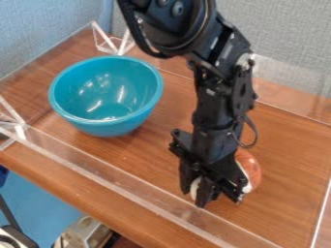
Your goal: Put the mushroom in the blue bowl
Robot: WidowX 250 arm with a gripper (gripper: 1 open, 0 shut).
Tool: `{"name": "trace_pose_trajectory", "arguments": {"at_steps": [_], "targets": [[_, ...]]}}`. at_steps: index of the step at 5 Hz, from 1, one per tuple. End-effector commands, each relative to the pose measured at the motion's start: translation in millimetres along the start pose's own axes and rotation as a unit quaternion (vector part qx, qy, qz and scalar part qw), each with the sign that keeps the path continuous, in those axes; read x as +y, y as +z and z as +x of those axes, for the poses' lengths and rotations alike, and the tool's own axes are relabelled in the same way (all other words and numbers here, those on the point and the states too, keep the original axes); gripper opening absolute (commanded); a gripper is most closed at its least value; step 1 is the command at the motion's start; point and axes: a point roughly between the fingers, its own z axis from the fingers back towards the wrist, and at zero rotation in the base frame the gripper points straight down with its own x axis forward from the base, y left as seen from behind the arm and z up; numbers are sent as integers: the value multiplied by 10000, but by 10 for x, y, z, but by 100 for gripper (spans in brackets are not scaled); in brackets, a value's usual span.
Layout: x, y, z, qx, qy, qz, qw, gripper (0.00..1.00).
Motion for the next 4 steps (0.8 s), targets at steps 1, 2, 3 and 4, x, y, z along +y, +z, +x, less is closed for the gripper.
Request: {"name": "trace_pose_trajectory", "arguments": {"at_steps": [1, 2, 3, 4], "targets": [[-5, 10, -47, -145, 78, -28, 9999, 0], [23, -27, -119, -161, 255, -62, 9995, 0], [18, 25, -145, -191, 457, -64, 9987, 0], [3, 85, -164, -230, 633, -59, 9977, 0]]}}
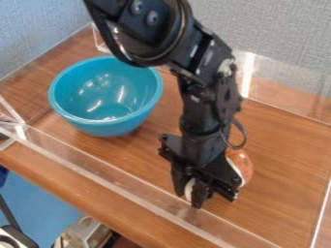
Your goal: Put the mushroom in the blue bowl
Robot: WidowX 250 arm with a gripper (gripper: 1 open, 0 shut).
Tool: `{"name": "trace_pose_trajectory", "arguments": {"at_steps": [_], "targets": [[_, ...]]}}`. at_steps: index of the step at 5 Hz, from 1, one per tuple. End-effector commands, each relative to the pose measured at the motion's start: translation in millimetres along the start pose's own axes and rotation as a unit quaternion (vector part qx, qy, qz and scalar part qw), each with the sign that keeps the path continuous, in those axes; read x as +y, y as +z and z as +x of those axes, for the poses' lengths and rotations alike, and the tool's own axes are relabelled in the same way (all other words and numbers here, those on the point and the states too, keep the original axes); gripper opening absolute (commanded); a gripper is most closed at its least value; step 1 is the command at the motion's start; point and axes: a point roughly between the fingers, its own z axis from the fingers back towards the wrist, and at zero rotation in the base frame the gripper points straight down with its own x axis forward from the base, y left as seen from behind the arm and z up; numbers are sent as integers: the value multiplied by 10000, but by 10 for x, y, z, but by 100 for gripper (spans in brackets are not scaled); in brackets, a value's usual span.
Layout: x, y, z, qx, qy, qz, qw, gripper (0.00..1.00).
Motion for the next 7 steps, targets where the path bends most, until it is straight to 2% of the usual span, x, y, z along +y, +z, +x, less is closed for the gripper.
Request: {"name": "trace_pose_trajectory", "arguments": {"at_steps": [1, 2, 3, 4, 5, 6, 7], "targets": [[-9, 43, 60, -173, 48, 14, 9998, 0], [-12, 17, 93, -208, 97, 33, 9997, 0], [83, 208, 124, -478, 382, 0, 9981, 0], [310, 444, 151, -729, 664, -26, 9951, 0], [750, 600, 254, -889, 1069, 63, 9903, 0], [1175, 950, 279, -1090, 1521, 118, 9823, 0], [1424, 996, 356, -1005, 1751, 130, 9793, 0]]}}
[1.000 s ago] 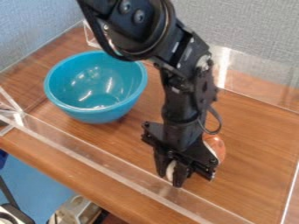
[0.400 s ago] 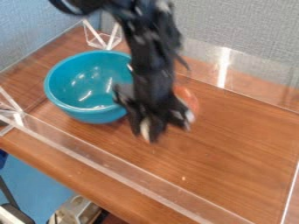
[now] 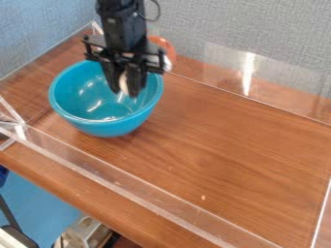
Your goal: Put the mushroom in the blue bowl
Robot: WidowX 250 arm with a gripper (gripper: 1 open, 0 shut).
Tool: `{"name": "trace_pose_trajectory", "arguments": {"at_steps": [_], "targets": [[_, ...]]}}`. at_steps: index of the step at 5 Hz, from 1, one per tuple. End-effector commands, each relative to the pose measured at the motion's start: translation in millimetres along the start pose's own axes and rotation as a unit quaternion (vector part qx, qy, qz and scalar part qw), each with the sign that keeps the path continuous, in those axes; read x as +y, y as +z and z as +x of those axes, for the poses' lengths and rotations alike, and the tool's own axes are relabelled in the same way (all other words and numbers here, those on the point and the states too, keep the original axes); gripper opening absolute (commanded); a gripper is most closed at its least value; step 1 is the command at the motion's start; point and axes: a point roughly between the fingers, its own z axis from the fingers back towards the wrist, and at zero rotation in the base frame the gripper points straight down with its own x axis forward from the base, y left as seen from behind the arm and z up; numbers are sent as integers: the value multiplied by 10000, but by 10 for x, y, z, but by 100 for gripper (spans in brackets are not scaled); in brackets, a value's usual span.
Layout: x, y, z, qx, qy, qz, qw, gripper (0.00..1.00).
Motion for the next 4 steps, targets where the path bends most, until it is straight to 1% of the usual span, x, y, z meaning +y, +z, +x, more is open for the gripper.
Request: {"name": "trace_pose_trajectory", "arguments": {"at_steps": [1, 2, 3, 4], "targets": [[152, 292, 147, -210, -93, -5, 9997, 0], [293, 452, 206, -164, -148, -57, 9997, 0], [390, 544, 236, -110, -246, -35, 9996, 0], [345, 570, 262, -72, -375, -30, 9993, 0]]}}
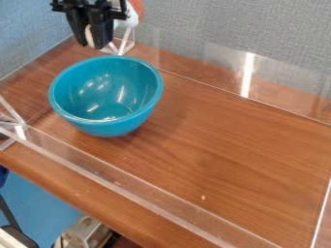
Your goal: Put the mushroom in the blue bowl
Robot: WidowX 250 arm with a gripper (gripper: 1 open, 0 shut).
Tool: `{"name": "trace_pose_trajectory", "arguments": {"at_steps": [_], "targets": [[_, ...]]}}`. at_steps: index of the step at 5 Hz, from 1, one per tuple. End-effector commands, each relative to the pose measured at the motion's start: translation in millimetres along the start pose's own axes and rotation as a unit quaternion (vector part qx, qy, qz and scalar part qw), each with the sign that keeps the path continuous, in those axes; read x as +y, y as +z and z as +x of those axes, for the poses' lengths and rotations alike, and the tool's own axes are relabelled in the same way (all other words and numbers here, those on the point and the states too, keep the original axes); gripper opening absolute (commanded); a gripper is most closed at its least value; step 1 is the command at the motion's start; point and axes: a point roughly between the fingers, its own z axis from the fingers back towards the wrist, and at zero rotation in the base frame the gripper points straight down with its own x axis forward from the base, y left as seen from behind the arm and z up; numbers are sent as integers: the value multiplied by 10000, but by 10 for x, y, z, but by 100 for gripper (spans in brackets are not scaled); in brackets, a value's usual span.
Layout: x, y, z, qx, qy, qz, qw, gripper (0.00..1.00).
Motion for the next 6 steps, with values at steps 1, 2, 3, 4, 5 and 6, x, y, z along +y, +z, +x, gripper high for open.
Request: {"name": "trace_pose_trajectory", "arguments": {"at_steps": [1, 2, 3, 4, 5, 6], "targets": [[-75, 151, 87, -209, -193, 90, 9996, 0], [-96, 181, 31, -141, -274, 79, 9995, 0], [-108, 235, -29, -94, -342, 68, 9993, 0], [-123, 190, -12, -42, -411, 56, 9991, 0], [-138, 140, 5, 14, -481, 44, 9988, 0], [-230, 98, -17, 53, -215, 49, 9997, 0]]}}
